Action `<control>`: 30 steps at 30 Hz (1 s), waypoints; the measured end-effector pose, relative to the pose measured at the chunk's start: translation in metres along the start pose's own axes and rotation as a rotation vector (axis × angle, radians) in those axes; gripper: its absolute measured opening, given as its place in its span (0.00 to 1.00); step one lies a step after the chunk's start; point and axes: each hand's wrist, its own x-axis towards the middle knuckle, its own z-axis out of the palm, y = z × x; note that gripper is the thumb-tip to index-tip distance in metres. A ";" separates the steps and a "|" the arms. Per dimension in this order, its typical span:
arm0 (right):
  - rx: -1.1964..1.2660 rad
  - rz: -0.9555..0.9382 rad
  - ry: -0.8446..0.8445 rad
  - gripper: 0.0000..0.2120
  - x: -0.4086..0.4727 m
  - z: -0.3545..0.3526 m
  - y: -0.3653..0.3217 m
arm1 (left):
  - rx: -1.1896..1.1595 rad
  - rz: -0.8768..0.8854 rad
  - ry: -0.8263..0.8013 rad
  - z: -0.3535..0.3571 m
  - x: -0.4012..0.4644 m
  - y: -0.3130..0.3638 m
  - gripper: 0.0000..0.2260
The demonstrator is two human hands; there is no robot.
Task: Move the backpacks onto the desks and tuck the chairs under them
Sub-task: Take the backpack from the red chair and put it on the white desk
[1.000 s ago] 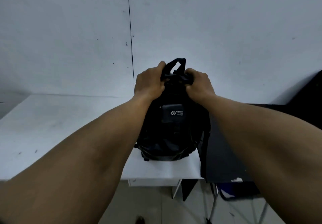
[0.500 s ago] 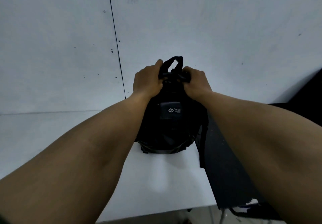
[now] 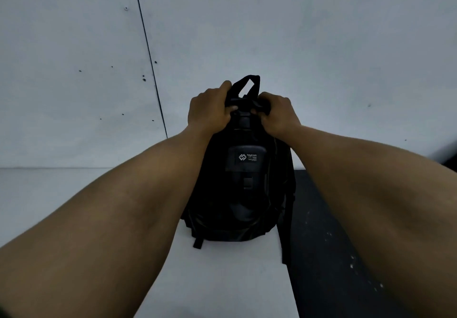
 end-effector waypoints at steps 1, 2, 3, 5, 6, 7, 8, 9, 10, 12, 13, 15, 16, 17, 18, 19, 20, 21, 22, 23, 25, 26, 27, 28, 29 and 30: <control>0.010 0.002 -0.008 0.06 0.008 0.003 0.004 | 0.002 -0.005 -0.002 0.005 0.006 -0.003 0.14; 0.017 0.007 -0.022 0.07 0.019 0.009 0.009 | 0.003 -0.014 -0.005 0.013 0.013 -0.008 0.14; 0.020 0.007 -0.032 0.07 0.029 0.014 0.014 | -0.001 -0.027 -0.013 0.020 0.020 -0.012 0.13; 0.012 0.002 -0.051 0.08 0.043 0.024 0.024 | -0.002 -0.050 -0.031 0.033 0.031 -0.020 0.14; 0.013 -0.002 -0.051 0.08 0.049 0.027 0.027 | 0.001 -0.057 -0.033 0.037 0.036 -0.022 0.14; 0.018 0.003 -0.053 0.08 0.055 0.031 0.032 | 0.007 -0.066 -0.040 0.044 0.042 -0.025 0.14; 0.022 0.011 -0.050 0.08 0.061 0.035 0.036 | 0.012 -0.075 -0.047 0.049 0.048 -0.027 0.14; 0.026 0.023 -0.049 0.07 0.066 0.038 0.040 | 0.014 -0.081 -0.056 0.055 0.054 -0.029 0.13; 0.026 0.036 -0.052 0.07 0.071 0.042 0.043 | 0.012 -0.084 -0.065 0.059 0.058 -0.031 0.13; 0.020 0.056 -0.062 0.07 0.079 0.047 0.048 | 0.013 -0.090 -0.075 0.068 0.066 -0.035 0.13; 0.018 0.062 -0.065 0.07 0.084 0.049 0.050 | 0.012 -0.091 -0.072 0.071 0.070 -0.037 0.13; 0.020 0.076 -0.070 0.07 0.092 0.054 0.053 | 0.004 -0.090 -0.060 0.078 0.075 -0.043 0.12; 0.012 0.082 -0.067 0.07 0.094 0.055 0.053 | 0.000 -0.090 -0.046 0.080 0.076 -0.044 0.12; 0.004 0.089 -0.064 0.08 0.096 0.057 0.053 | -0.006 -0.097 -0.032 0.083 0.077 -0.046 0.13; -0.005 0.097 -0.057 0.09 0.099 0.060 0.054 | -0.012 -0.108 -0.018 0.086 0.079 -0.047 0.13; -0.013 0.110 -0.050 0.10 0.100 0.062 0.054 | -0.019 -0.121 -0.010 0.089 0.079 -0.046 0.13; -0.026 0.127 -0.040 0.11 0.100 0.065 0.055 | -0.024 -0.136 -0.004 0.092 0.080 -0.045 0.14; -0.048 0.145 -0.026 0.11 0.099 0.067 0.054 | -0.026 -0.152 0.003 0.093 0.080 -0.043 0.15; -0.078 0.160 -0.011 0.12 0.098 0.069 0.053 | -0.026 -0.171 0.011 0.094 0.079 -0.040 0.17; -0.103 0.171 0.004 0.12 0.097 0.071 0.053 | -0.021 -0.184 0.020 0.095 0.078 -0.037 0.18; -0.116 0.188 0.018 0.12 0.095 0.072 0.051 | 0.009 -0.196 0.027 0.097 0.073 -0.033 0.21; -0.116 0.194 0.021 0.13 0.095 0.072 0.050 | 0.038 -0.199 0.025 0.097 0.071 -0.032 0.21; -0.112 0.200 0.029 0.13 0.093 0.071 0.049 | 0.076 -0.206 0.026 0.095 0.070 -0.030 0.22; -0.103 0.206 0.041 0.15 0.092 0.071 0.047 | 0.119 -0.220 0.029 0.092 0.070 -0.030 0.22; -0.089 0.208 0.055 0.17 0.091 0.069 0.045 | 0.157 -0.235 0.033 0.088 0.070 -0.029 0.22; -0.079 0.204 0.066 0.19 0.090 0.068 0.043 | 0.184 -0.245 0.031 0.083 0.071 -0.030 0.22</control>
